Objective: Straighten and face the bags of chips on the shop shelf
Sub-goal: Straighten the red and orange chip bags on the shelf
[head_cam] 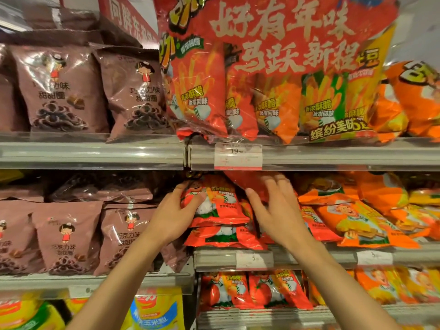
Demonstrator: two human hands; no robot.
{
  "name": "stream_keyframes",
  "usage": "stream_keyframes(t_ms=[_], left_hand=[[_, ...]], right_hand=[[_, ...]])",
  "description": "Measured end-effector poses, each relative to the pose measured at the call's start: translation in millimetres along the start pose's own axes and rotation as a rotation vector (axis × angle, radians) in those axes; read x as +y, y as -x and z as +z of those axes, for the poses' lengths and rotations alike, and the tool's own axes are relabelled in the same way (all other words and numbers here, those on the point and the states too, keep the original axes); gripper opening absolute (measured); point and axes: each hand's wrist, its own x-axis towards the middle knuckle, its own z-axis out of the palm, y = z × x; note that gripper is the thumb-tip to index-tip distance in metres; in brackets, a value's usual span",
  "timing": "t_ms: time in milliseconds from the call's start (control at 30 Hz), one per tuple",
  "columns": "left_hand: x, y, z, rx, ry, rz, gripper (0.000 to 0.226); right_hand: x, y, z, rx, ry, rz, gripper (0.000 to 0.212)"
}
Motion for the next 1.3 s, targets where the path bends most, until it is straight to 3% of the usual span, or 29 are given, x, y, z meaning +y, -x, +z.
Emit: stream_keyframes(t_ms=[67, 200, 300, 500, 567, 667, 767, 867, 1000, 1300], left_hand=[[0, 1, 2, 0.010, 0.017, 0.013, 0.076], [0, 3, 3, 0.026, 0.019, 0.000, 0.086], [-1, 3, 4, 0.038, 0.000, -0.011, 0.089], [2, 7, 4, 0.060, -0.037, 0.001, 0.099], [4, 9, 5, 0.067, -0.052, -0.005, 0.092], [3, 11, 6, 0.081, -0.062, -0.014, 0.075], [-1, 10, 5, 0.072, -0.045, -0.015, 0.077], [-3, 10, 4, 0.065, -0.039, -0.021, 0.086], [-2, 11, 3, 0.067, -0.043, -0.014, 0.077], [-3, 13, 1, 0.090, -0.029, -0.005, 0.072]], right_hand=[[17, -8, -3, 0.032, 0.194, 0.080, 0.059], [36, -18, -1, -0.145, 0.488, 0.152, 0.064], [40, -20, 2, -0.148, 0.541, 0.125, 0.066], [29, -17, 3, 0.052, 0.412, 0.164, 0.073], [25, -12, 4, 0.047, 0.371, 0.126, 0.077], [32, -3, 4, -0.065, 0.116, 0.072, 0.079], [46, -1, -8, -0.281, -0.123, 0.051, 0.068], [53, -13, -15, -0.385, -0.106, 0.088, 0.076], [54, -30, -13, -0.485, -0.009, 0.114, 0.099], [33, -17, -1, -0.265, -0.099, 0.239, 0.095]])
